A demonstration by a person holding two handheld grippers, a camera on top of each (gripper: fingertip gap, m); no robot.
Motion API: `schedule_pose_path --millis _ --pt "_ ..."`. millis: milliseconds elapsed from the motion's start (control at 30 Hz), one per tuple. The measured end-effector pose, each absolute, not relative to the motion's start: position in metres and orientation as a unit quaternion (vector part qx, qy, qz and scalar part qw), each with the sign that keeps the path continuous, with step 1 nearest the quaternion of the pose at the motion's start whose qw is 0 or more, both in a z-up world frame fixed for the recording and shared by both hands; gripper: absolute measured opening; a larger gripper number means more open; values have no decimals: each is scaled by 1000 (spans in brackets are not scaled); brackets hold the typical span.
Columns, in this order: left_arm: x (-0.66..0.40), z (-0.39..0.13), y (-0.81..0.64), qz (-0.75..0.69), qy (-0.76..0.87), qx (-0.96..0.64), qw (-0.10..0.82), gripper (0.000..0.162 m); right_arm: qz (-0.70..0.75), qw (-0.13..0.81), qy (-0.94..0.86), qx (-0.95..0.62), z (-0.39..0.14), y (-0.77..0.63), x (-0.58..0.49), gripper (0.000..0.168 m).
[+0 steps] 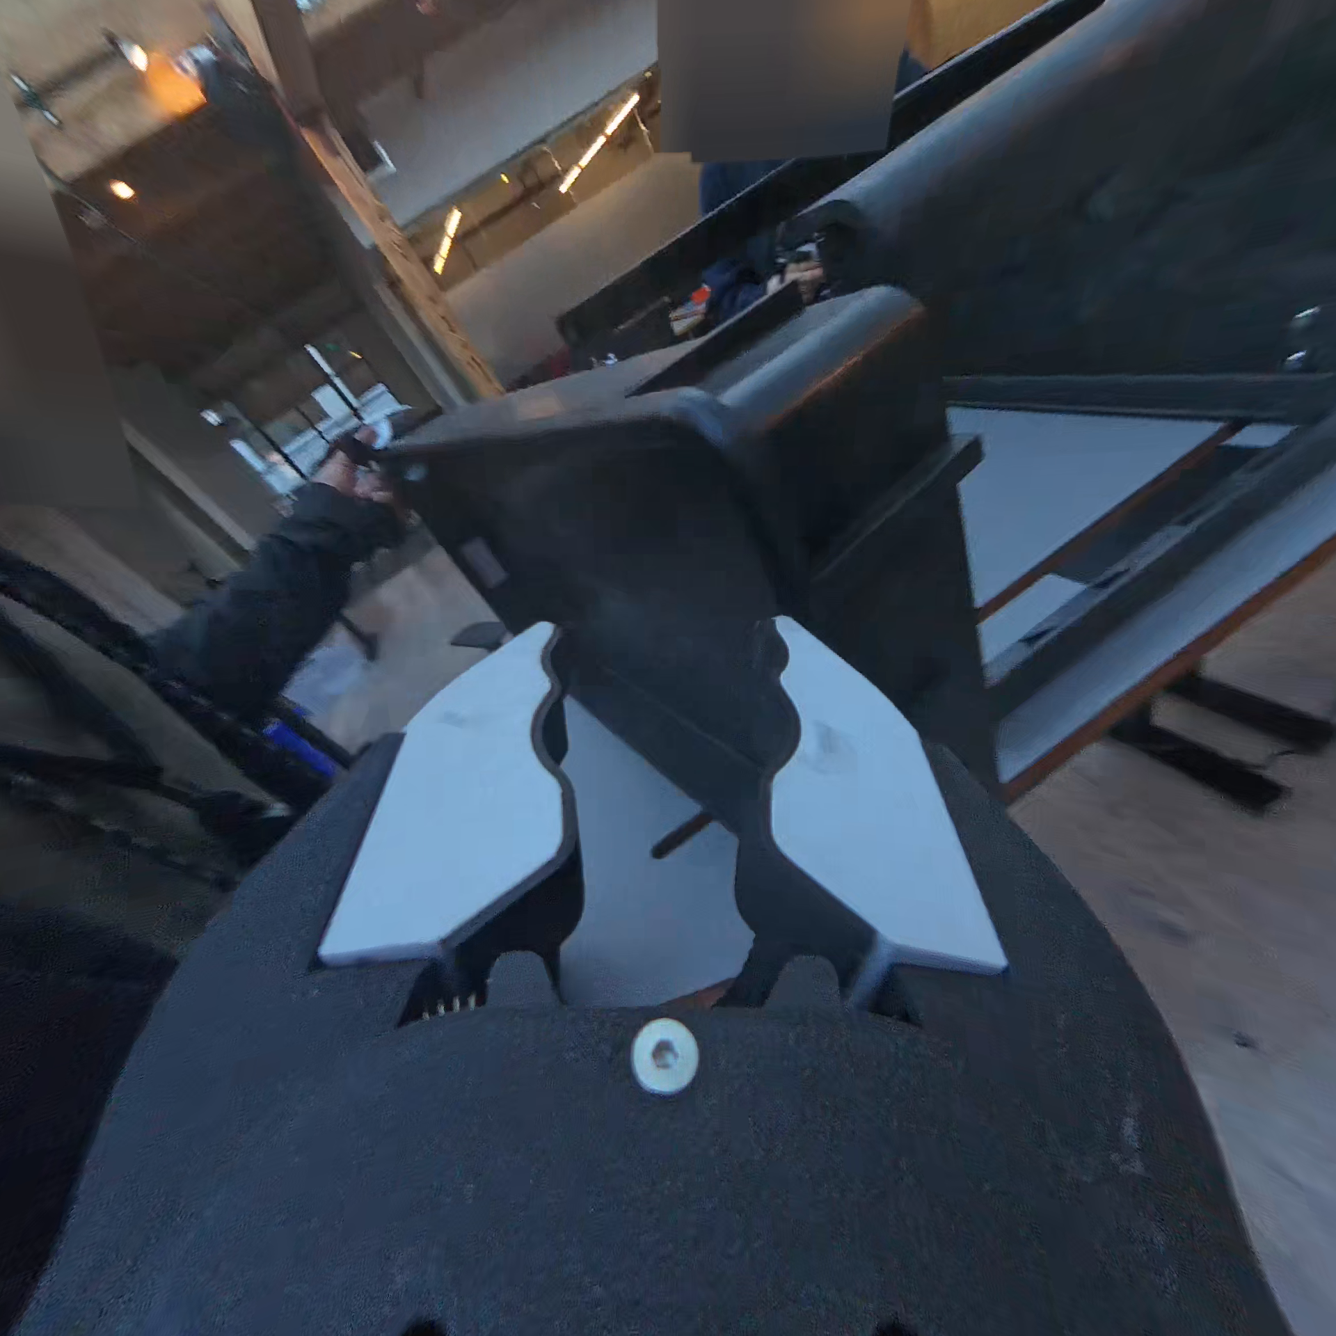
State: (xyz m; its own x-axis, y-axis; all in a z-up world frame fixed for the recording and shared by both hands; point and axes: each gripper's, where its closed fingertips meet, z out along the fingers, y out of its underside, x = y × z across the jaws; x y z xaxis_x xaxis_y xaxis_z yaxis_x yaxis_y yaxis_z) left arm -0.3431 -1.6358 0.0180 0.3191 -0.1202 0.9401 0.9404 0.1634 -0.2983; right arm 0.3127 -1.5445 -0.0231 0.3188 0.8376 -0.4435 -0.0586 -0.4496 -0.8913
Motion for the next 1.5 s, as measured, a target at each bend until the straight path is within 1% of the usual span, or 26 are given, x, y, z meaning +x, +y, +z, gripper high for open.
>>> schedule_pose_path --millis 100,267,367,433,467,567,600,667,733,800,933,1067,1133,1167,1200,1233,1267,1300,1333,1433,1467,1500 --pt "-342 17 -1635 -413 -411 -497 643 31 467 458 -328 -681 -31 -1521 302 55" --pt "-341 17 -1635 -412 -410 -495 645 32 466 458 -356 -668 -40 -1499 272 58" --pt "-341 18 -1637 -412 -408 -490 651 32 459 452 -393 -657 -41 -1499 262 54" --pt "-341 18 -1641 -413 -404 -484 658 34 433 456 -428 -649 -43 -1498 265 39" --pt "-340 17 -1643 -414 -398 -482 662 34 430 450 -448 -641 -43 -1500 266 38" --pt "-343 19 -1649 -386 -388 -471 692 44 435 432 -481 -627 -44 -1503 267 37" --pt "-347 16 -1654 -363 -403 -466 699 52 440 422 -490 -622 -44 -1503 268 37" --pt "-352 11 -1672 -320 -430 -442 719 61 453 405 -508 -610 -44 -1503 269 36" --pt "-346 5 -1690 -288 -457 -407 736 65 468 395 -521 -594 -44 -1502 270 35" --pt "-312 5 -1696 -283 -468 -392 740 65 484 380 -534 -579 -44 -1502 271 33" --pt "-203 3 -1662 -306 -440 -465 705 69 508 360 -555 -552 -45 -1502 274 21" --pt "-139 18 -1622 -370 -400 -471 694 68 508 367 -553 -550 -46 -1492 273 25" --pt "-111 28 -1591 -405 -368 -497 674 68 506 376 -550 -548 -48 -1483 271 17" --pt "-97 26 -1574 -415 -355 -524 654 68 515 375 -553 -537 -47 -1484 269 17" --pt "-87 31 -1560 -415 -343 -528 657 63 524 375 -562 -519 -47 -1488 267 17" --pt "-79 35 -1548 -421 -338 -523 660 64 532 373 -575 -497 -46 -1495 264 16" --pt "-72 37 -1537 -434 -335 -522 653 72 536 370 -591 -475 -45 -1503 261 15" --pt "-68 36 -1531 -439 -338 -524 647 73 537 366 -607 -457 -43 -1510 259 15" --pt "-70 34 -1529 -430 -346 -525 648 68 537 358 -621 -445 -43 -1516 259 14" --pt "-74 23 -1529 -428 -380 -515 638 41 547 344 -618 -447 -44 -1525 260 15" --pt "-73 21 -1529 -429 -386 -508 639 38 545 345 -615 -453 -44 -1526 260 15" --pt "-73 22 -1529 -436 -390 -495 643 38 543 346 -613 -458 -44 -1528 261 15"
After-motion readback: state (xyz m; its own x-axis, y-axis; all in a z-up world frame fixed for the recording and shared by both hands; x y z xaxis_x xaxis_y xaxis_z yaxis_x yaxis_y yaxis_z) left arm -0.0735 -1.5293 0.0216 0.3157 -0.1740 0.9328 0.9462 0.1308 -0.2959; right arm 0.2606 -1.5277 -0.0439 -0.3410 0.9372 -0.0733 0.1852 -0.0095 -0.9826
